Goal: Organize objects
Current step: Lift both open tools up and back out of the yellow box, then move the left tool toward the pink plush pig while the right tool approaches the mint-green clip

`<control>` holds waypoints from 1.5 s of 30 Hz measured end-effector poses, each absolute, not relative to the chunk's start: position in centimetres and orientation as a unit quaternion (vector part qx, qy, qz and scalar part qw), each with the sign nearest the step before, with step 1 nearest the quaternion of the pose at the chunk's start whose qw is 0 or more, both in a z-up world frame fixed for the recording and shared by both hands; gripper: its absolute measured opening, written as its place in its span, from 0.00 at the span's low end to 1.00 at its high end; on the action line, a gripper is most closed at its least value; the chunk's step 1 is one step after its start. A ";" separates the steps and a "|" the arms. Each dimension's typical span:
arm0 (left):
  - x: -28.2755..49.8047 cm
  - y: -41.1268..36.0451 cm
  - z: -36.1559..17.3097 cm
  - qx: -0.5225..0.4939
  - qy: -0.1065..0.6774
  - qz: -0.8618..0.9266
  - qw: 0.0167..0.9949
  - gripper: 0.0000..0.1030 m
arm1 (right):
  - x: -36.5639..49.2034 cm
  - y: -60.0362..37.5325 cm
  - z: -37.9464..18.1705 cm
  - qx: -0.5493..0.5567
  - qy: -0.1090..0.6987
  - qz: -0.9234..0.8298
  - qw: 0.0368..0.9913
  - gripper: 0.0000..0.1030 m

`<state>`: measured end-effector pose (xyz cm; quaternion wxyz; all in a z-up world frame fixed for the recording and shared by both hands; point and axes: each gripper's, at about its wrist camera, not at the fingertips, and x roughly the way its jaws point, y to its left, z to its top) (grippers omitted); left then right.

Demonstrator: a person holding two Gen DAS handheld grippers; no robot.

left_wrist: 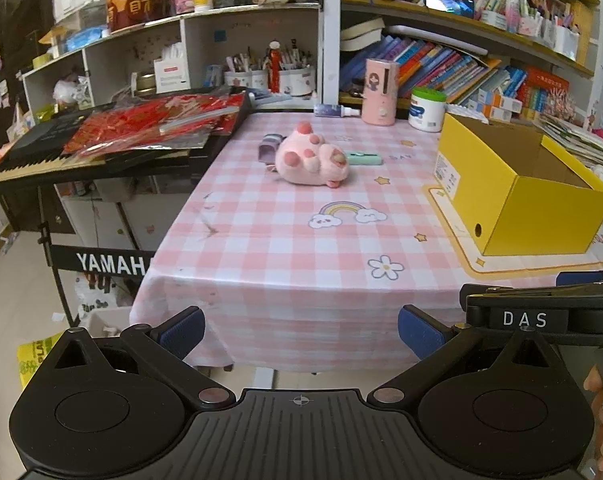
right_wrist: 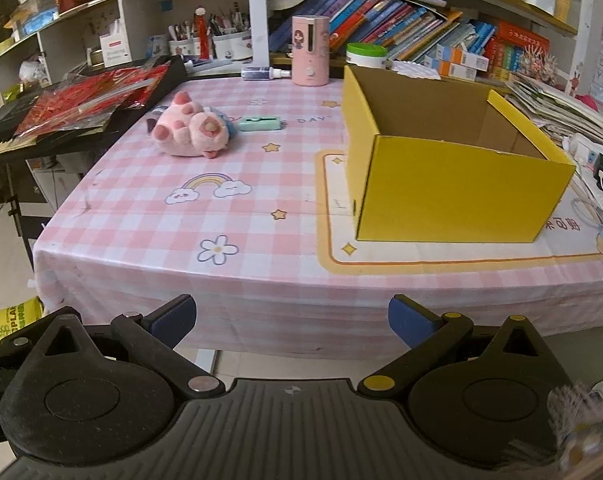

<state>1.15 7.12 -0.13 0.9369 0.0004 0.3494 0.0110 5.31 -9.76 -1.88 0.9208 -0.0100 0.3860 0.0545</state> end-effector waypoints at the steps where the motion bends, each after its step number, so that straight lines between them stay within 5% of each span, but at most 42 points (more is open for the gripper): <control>1: 1.1 7.3 -0.1 0.000 0.349 0.013 0.937 1.00 | 5.4 -9.6 -1.9 -0.011 0.385 0.056 0.921 1.00; 45: 14.9 9.2 -1.7 -0.036 0.378 0.075 0.922 1.00 | 22.2 -5.8 -2.2 -0.034 0.380 0.135 0.915 1.00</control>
